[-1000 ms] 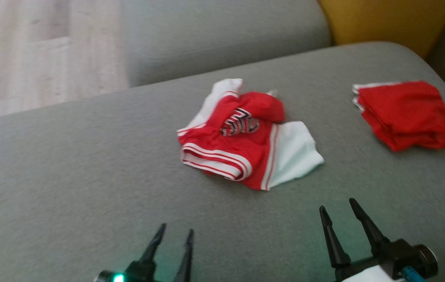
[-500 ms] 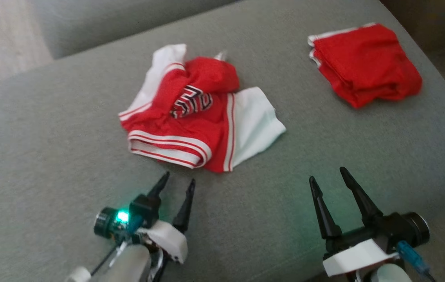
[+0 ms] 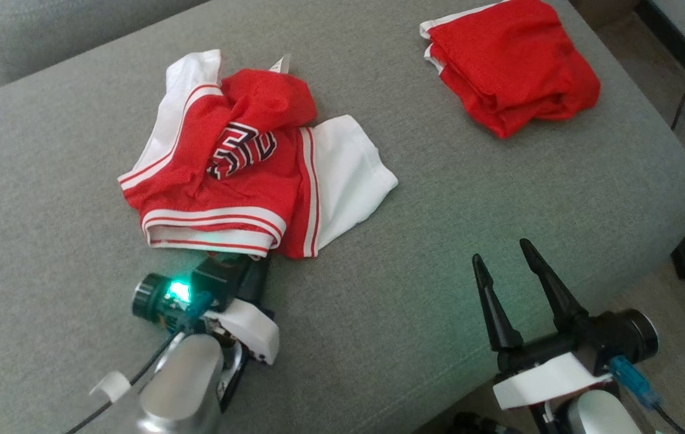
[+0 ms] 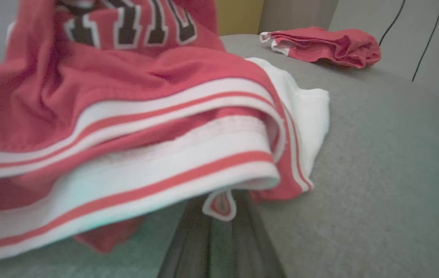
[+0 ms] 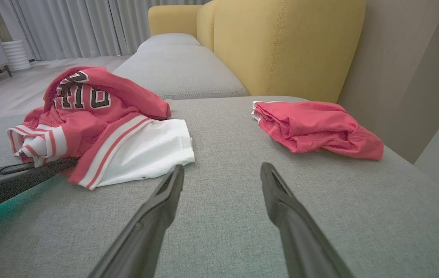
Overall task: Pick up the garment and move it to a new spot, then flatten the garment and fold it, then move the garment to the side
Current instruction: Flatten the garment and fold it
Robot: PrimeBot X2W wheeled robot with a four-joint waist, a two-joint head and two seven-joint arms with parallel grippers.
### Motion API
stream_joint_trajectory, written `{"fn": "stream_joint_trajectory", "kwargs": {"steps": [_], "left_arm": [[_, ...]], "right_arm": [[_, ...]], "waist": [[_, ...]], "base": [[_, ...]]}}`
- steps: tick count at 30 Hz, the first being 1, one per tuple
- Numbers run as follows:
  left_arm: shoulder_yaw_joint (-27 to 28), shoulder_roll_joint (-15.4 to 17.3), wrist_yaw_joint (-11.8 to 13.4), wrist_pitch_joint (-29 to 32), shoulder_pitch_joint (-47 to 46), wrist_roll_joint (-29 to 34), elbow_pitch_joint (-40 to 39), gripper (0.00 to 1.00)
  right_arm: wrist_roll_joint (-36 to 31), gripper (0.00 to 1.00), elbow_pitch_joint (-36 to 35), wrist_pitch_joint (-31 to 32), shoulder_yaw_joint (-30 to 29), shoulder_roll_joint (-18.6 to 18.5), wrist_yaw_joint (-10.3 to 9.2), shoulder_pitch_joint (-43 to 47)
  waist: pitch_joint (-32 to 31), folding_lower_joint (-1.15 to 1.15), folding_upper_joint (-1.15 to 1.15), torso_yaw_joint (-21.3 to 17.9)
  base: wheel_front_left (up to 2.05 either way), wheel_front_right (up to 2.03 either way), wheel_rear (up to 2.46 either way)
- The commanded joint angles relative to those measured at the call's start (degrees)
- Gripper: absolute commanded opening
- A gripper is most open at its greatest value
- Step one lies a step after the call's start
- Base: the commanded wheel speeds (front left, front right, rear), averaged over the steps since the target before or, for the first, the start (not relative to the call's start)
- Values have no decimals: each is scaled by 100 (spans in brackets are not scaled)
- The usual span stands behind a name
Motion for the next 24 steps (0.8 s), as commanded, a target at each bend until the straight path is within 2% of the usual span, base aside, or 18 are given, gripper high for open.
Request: {"fn": "stream_joint_trajectory", "kwargs": {"steps": [1,6,12,18,24], "left_arm": [[69,-9,-55,-24,2,30,-116,0],[-255,-60,-125,-24,-53,-329,-431,0],[-1333,-29,-131,79,-853,-1267,-1181,0],[-1720,470,-132,487,-2537,-2059,-1815,0],[-1544,889,-132,598,-4058,-2759,-1932,0]], "right_arm": [[42,100,-149,-32,119,-29,-4,-95],[113,100,-138,-32,150,-27,-4,-52],[185,100,-132,-32,220,-27,-4,23],[273,100,-149,-32,319,-26,-4,70],[260,100,-173,-32,336,-26,-4,138]], "waist": [[-64,-1,0,-18],[-330,-1,0,-47],[-682,-1,0,-9],[-983,-1,0,110],[-1162,-1,0,377]], "base": [[0,0,0],[0,0,0],[0,0,0],[0,0,0],[0,0,0]]}}
